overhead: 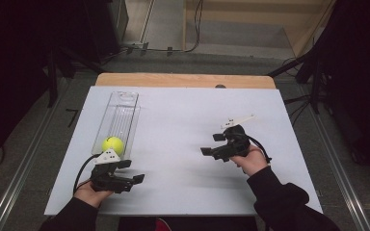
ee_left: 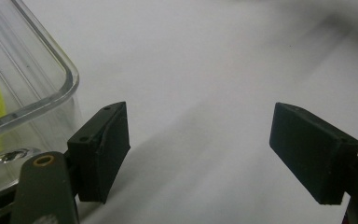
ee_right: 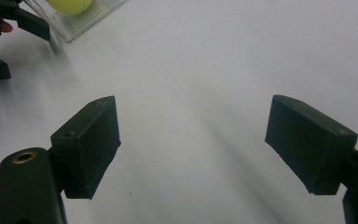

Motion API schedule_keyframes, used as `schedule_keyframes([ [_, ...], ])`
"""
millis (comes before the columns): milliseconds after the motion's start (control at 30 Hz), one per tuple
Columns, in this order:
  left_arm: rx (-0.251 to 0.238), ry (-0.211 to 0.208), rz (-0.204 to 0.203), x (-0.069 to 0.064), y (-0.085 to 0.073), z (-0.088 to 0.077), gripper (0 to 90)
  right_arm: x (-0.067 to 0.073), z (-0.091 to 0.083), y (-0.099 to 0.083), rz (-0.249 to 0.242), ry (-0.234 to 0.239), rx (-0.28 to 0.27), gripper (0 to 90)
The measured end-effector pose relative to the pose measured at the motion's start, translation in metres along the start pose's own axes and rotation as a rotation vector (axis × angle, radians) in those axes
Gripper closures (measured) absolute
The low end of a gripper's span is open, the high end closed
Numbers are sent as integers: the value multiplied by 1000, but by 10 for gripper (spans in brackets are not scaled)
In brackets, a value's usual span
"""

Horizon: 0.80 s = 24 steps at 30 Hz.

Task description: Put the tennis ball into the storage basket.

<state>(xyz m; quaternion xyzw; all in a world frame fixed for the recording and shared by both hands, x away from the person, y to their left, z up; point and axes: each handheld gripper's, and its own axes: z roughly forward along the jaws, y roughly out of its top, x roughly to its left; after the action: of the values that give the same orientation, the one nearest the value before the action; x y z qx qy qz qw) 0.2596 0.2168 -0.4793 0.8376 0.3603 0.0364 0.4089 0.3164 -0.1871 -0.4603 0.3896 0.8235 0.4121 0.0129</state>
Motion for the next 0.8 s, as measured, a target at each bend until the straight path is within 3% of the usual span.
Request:
schedule_keyframes([
  [467, -28, -20, -11, 1, -1, -1, 204, -8, -9, -20, 27, -11, -2, 157],
  [600, -32, -16, -8, 2, -1, -1, 204, -7, -11, -27, 18, -18, 3, 157],
  [800, -30, -8, -13, 3, -2, -2, 214, -14, -19, -34, 45, -28, -16, 157],
])
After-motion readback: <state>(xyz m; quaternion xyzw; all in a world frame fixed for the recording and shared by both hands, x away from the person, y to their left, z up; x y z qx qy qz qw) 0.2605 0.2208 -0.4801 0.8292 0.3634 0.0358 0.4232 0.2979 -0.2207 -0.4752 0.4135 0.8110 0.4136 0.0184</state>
